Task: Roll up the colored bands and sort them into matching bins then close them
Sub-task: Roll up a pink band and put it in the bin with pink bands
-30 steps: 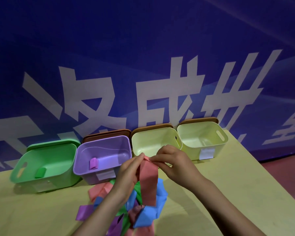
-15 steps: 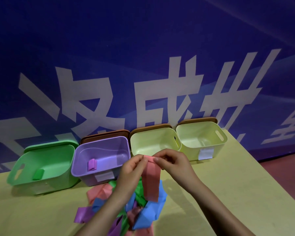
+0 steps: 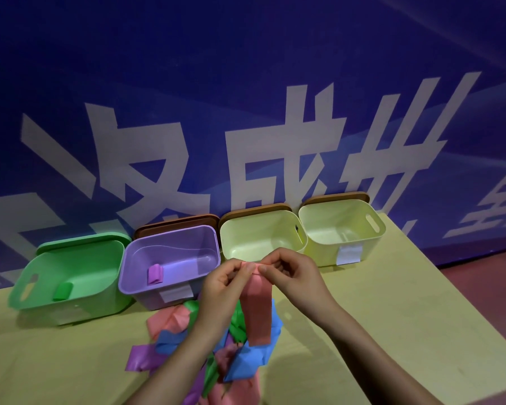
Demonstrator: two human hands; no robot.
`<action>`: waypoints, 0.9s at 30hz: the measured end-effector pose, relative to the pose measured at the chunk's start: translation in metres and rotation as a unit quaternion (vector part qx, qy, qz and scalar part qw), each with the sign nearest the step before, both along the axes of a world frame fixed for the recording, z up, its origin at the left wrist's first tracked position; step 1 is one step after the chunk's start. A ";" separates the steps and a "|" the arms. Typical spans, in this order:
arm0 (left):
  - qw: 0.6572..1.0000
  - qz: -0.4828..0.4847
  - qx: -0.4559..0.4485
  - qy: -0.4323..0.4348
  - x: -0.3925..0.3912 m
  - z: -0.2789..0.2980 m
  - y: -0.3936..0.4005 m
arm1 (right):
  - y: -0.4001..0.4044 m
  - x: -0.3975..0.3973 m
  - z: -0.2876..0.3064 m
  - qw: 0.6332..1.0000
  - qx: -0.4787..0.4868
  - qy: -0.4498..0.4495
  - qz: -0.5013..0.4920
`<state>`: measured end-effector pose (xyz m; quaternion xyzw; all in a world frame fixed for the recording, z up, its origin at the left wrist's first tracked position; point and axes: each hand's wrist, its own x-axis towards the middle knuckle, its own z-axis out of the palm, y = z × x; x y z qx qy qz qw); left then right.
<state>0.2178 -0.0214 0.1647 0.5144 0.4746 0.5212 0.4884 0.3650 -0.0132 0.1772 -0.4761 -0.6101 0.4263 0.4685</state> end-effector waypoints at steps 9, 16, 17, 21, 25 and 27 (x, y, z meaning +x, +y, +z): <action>0.994 -0.010 -0.098 -0.053 0.004 -0.008 -0.011 | -0.007 0.009 -0.005 0.980 0.152 -0.126 -0.035; 0.988 -0.007 -0.122 -0.097 0.009 -0.002 -0.007 | -0.005 0.021 -0.005 0.935 0.273 -0.228 0.004; 0.987 -0.011 -0.121 -0.103 0.009 -0.002 -0.007 | -0.003 0.022 -0.004 0.927 0.287 -0.241 0.006; 0.992 -0.001 -0.094 -0.084 0.008 0.002 -0.009 | 0.001 0.022 -0.001 0.923 0.295 -0.243 0.039; 0.998 0.005 -0.050 -0.035 0.001 0.003 -0.010 | -0.004 0.012 0.002 0.974 0.161 -0.160 0.028; 1.000 0.013 -0.015 0.003 -0.001 0.004 -0.011 | -0.004 0.007 0.000 0.989 0.080 -0.122 -0.002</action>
